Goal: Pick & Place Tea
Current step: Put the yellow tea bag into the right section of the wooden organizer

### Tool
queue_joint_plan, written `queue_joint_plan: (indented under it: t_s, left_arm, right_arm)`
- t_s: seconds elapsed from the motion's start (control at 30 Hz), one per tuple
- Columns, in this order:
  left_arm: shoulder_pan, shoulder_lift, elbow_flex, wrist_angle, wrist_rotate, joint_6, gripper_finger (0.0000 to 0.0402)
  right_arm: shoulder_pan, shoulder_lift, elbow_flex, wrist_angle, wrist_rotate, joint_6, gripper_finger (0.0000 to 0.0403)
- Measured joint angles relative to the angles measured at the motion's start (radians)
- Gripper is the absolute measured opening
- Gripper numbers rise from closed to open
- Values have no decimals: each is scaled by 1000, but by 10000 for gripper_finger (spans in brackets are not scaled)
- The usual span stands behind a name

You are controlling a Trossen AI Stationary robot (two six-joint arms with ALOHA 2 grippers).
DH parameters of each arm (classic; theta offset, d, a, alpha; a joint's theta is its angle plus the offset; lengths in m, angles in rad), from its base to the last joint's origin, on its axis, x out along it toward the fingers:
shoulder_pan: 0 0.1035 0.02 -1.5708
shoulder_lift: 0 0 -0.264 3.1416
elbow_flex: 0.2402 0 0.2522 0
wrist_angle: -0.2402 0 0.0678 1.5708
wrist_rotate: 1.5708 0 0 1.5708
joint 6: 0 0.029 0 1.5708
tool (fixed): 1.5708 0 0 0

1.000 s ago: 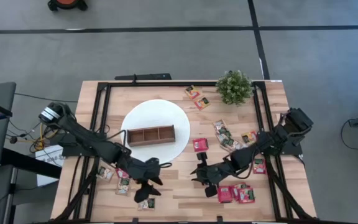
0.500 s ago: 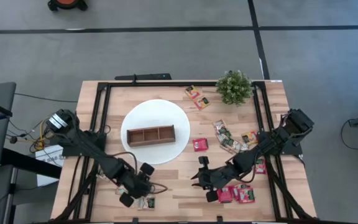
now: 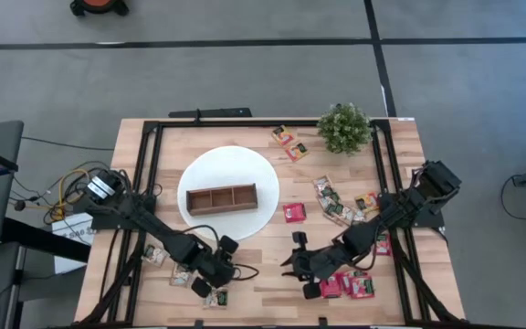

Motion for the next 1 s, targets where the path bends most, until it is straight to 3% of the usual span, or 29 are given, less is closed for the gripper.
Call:
queue_joint_plan:
  t_s: [0.1,0.27,0.33,0.73,0.87,1.0]
  left_arm:
    - [8,10,0,-3,29,-6,107]
    - [18,17,0,-1,50,-66,20]
    - [26,17,-1,1,49,-94,7]
    - [49,-107,-6,90,-108,-311,0]
    - [106,-111,-8,37,-42,-372,7]
    - [159,-95,-9,-15,28,-387,52]
  right_arm:
    - [4,0,0,0,0,-4,95]
    - [4,0,0,0,0,-10,95]
    - [4,0,0,0,0,-12,95]
    - [4,0,0,-5,0,-18,95]
    - [4,0,0,-6,0,-18,95]
    - [3,0,0,-7,0,-18,95]
